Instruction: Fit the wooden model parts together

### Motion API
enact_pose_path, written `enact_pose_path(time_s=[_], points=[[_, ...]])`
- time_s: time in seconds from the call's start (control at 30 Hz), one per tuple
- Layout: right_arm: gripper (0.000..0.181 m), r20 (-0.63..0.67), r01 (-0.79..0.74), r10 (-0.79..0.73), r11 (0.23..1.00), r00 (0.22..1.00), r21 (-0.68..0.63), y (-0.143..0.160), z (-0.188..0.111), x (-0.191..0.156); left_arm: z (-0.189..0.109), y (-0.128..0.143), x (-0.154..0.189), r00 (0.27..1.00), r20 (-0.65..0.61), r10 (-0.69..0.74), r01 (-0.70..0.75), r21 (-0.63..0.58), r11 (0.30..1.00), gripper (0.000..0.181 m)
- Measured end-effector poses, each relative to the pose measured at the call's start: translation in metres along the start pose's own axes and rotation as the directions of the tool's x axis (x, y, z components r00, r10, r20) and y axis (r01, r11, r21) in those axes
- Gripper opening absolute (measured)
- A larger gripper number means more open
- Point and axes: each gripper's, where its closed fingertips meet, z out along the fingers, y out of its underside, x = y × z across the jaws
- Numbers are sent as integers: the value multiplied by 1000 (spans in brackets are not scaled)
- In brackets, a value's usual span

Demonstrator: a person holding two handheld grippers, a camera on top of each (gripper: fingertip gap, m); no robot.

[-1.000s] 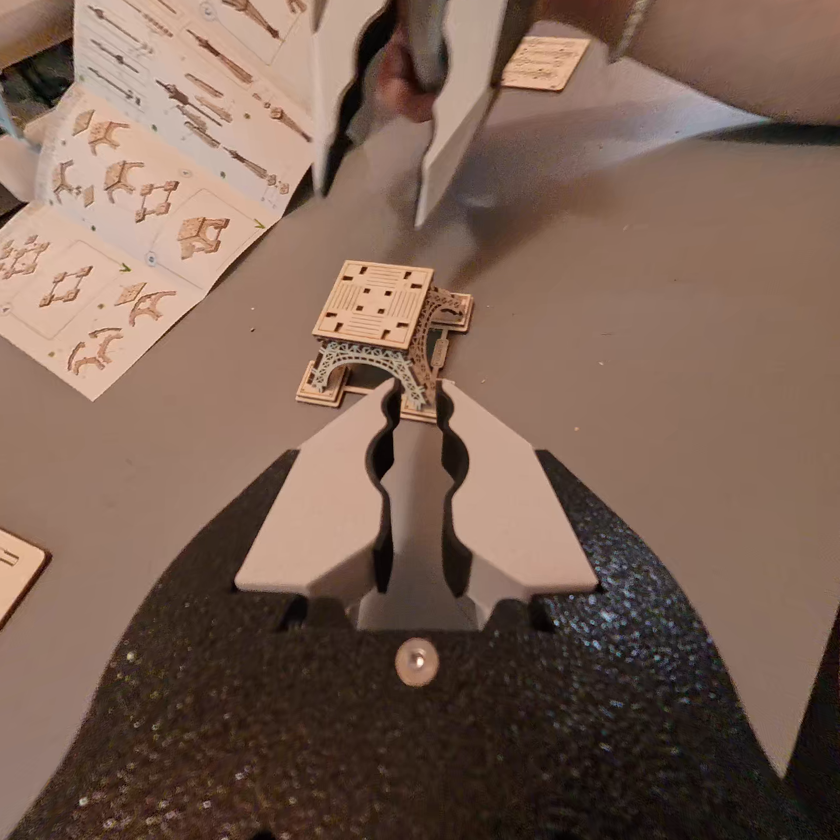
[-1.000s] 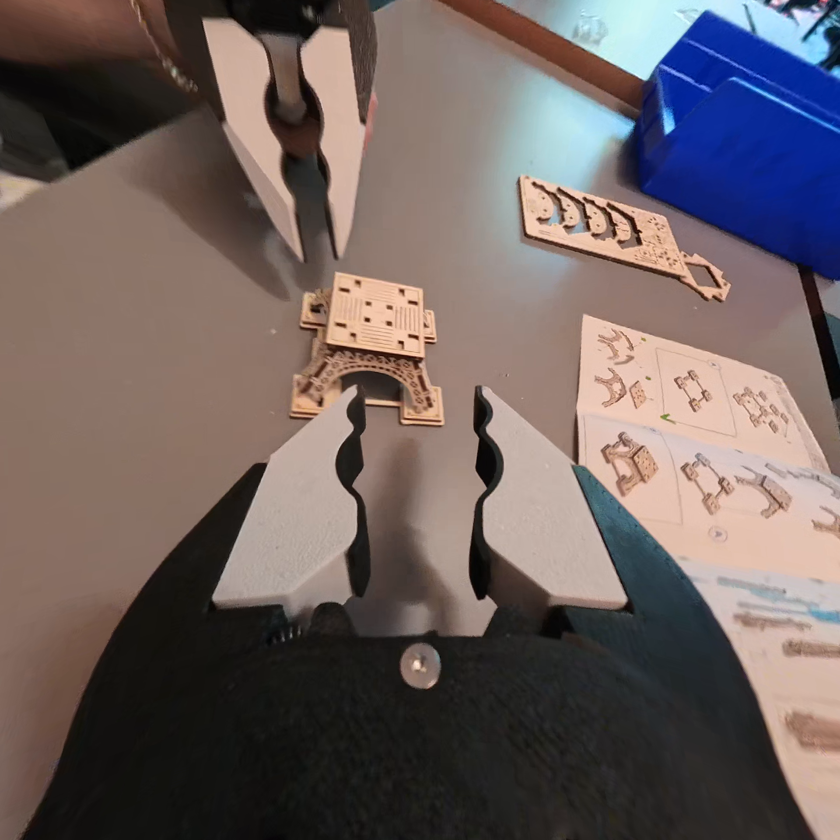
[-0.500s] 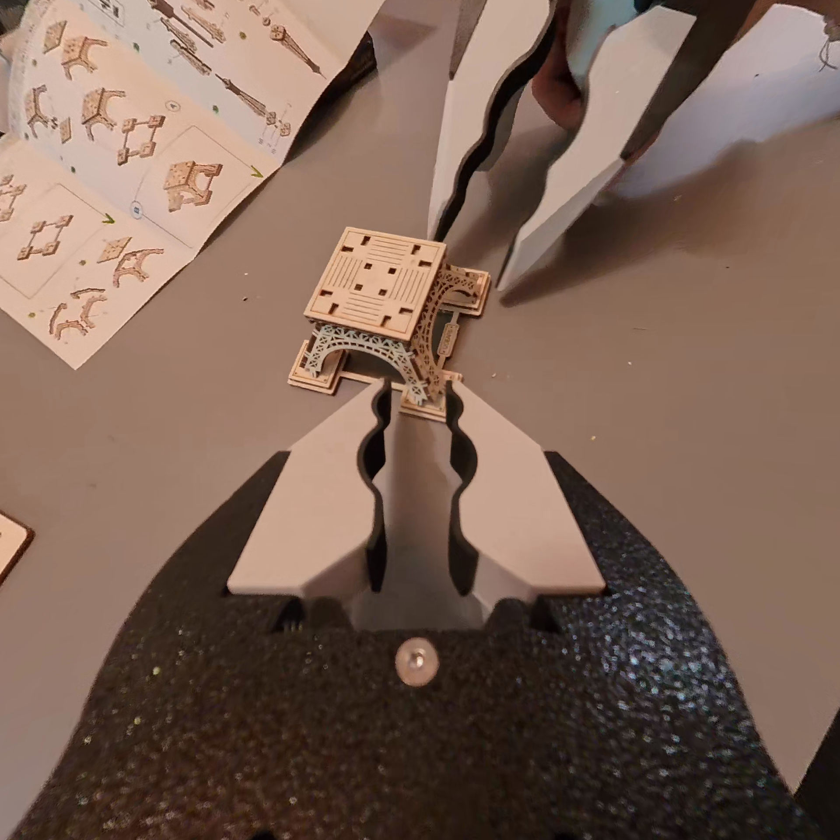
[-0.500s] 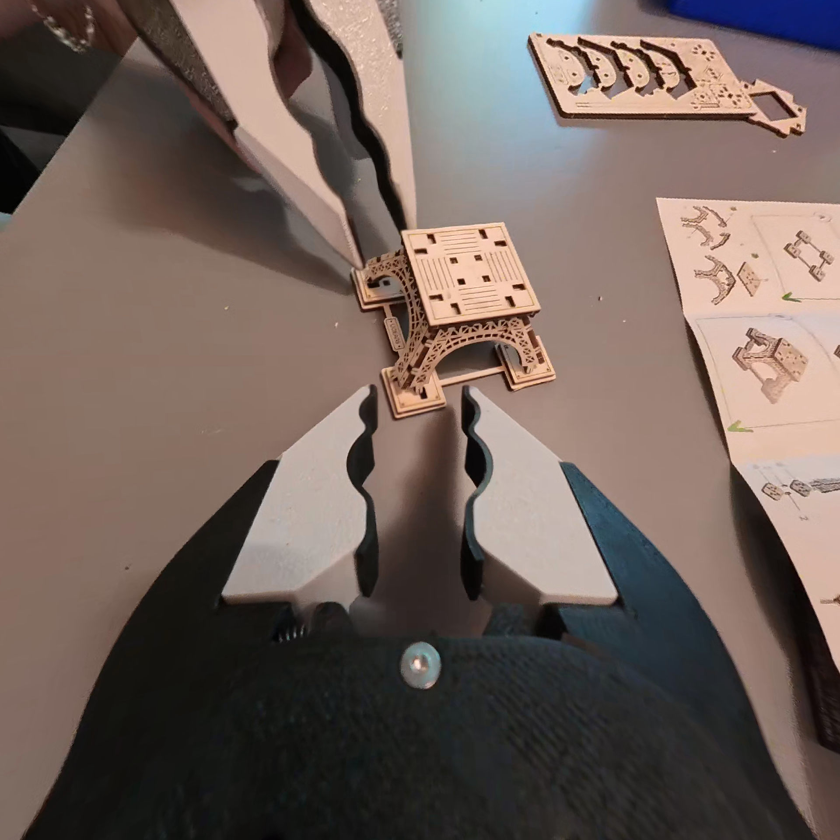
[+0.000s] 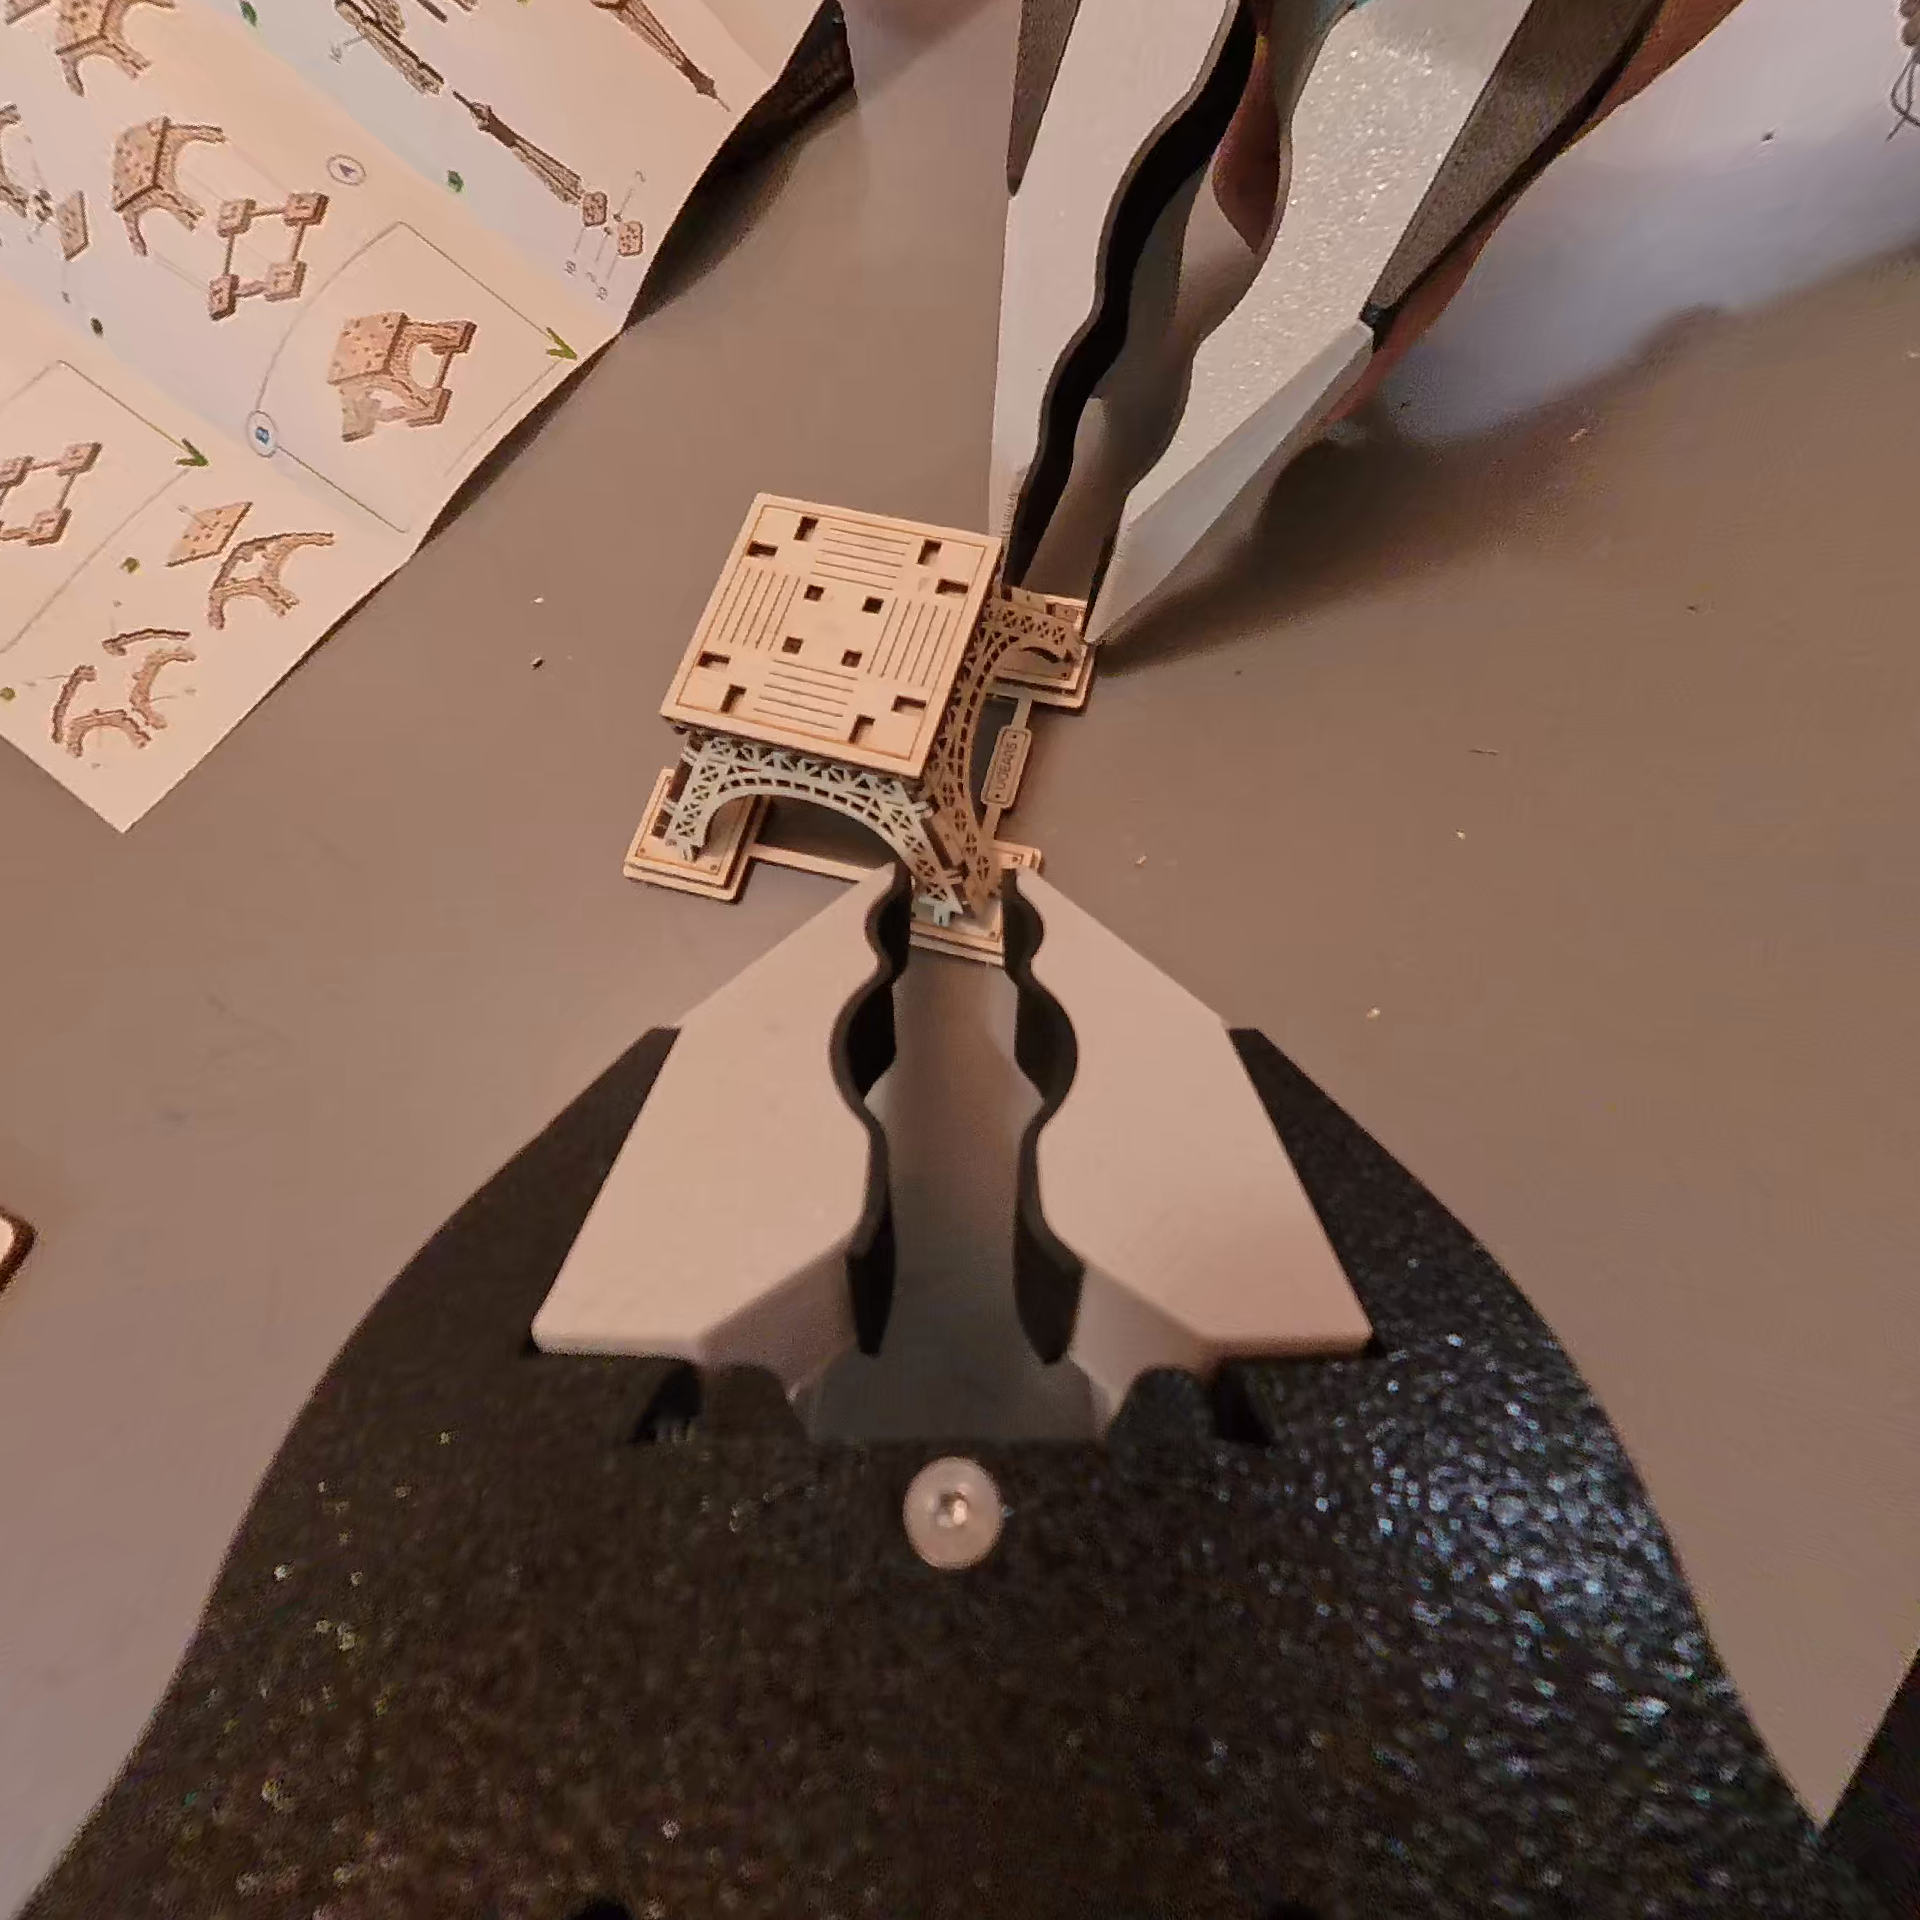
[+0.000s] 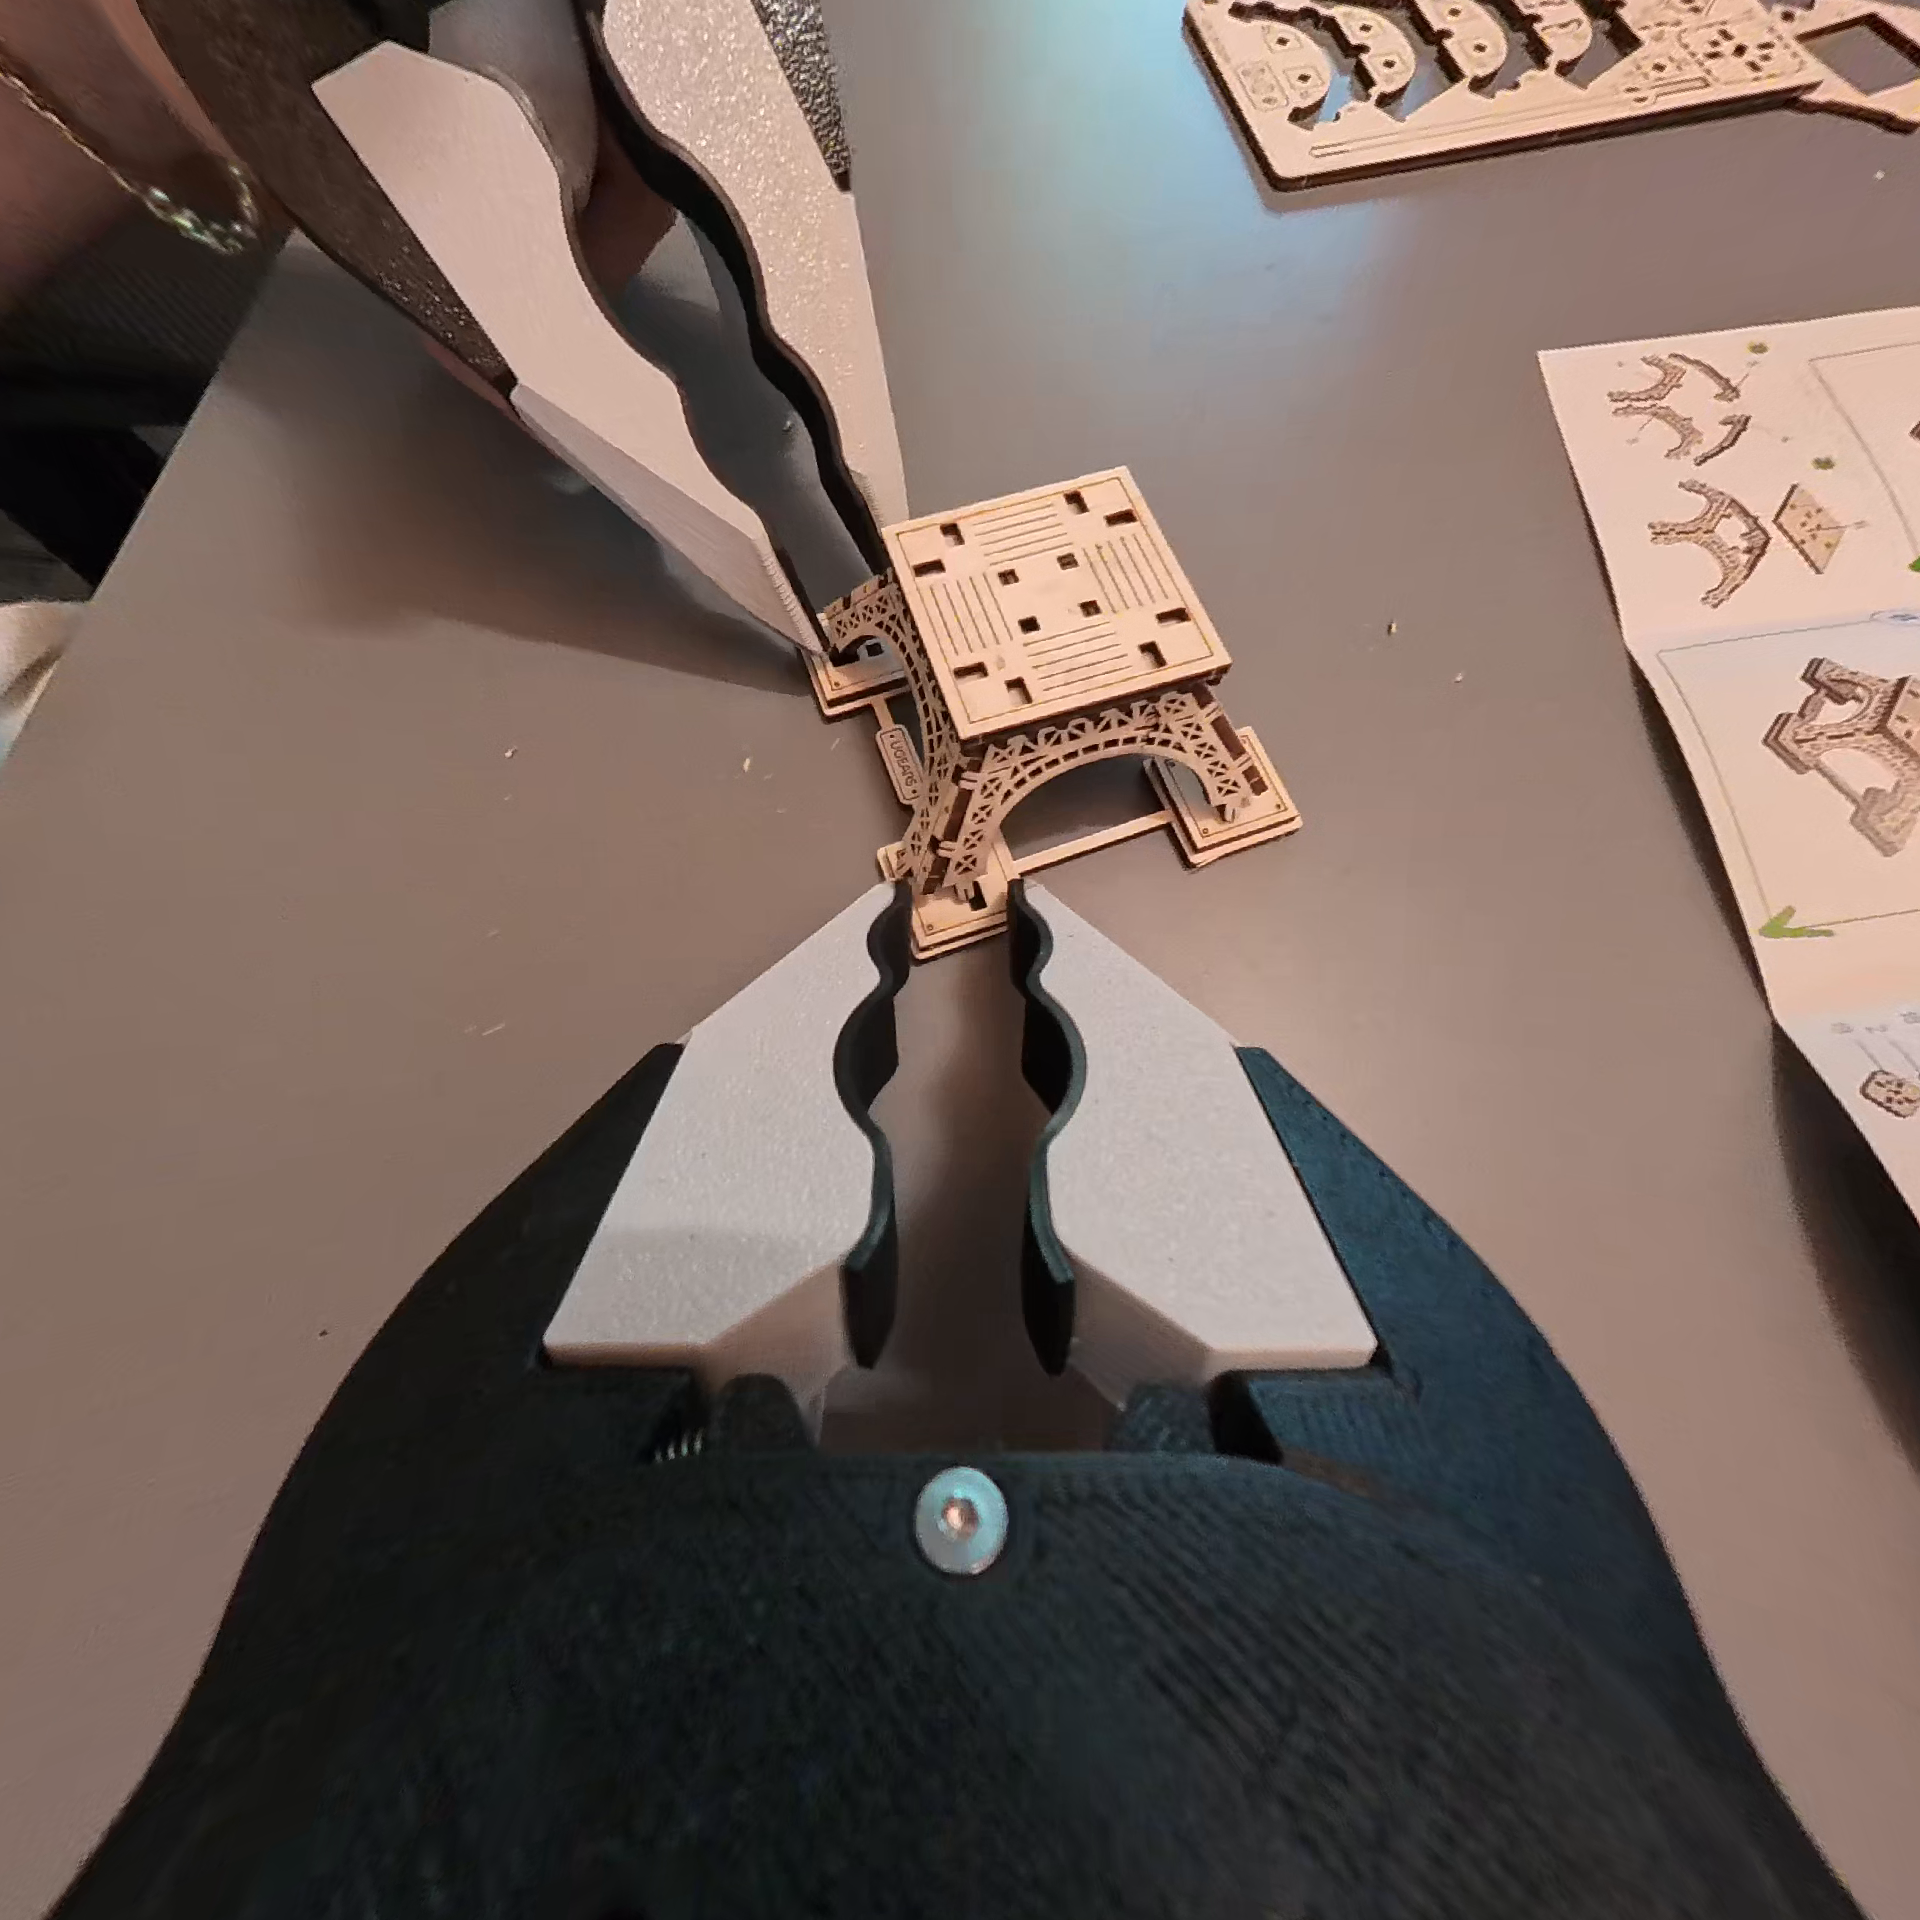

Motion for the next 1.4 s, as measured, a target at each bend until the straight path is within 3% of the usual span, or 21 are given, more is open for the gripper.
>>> enact_pose_path(time_s=[0.23,0.43,0.67,0.77,0.97,1.23,1.4], points=[[9,21,8,-8,1000,1000,1,-1,1,-2,1,1,-1,1000,6,-4,4,-4,1000,14],[34,-20,31,-31,999,999,-16,2,-2,6,1,0,-1,1000,7,-2,2,-5,1000,14],[26,17,43,-43,999,999,-29,2,5,4,1,0,-2,1000,9,-2,2,-5,1000,14],[35,36,19,-19,1000,999,3,-2,2,6,1,0,-2,1000,10,0,0,-5,1000,14],[18,92,-11,11,1000,996,-6,-3,4,7,2,0,-3,1000,10,-3,4,-6,1000,14],[16,142,-109,110,994,984,-16,-2,4,8,3,-1,-4,1000,0,-6,6,-8,1000,14],[17,123,-80,81,997,989,-14,-2,4,8,4,-1,-5,1000,4,0,0,-9,1000,14]])
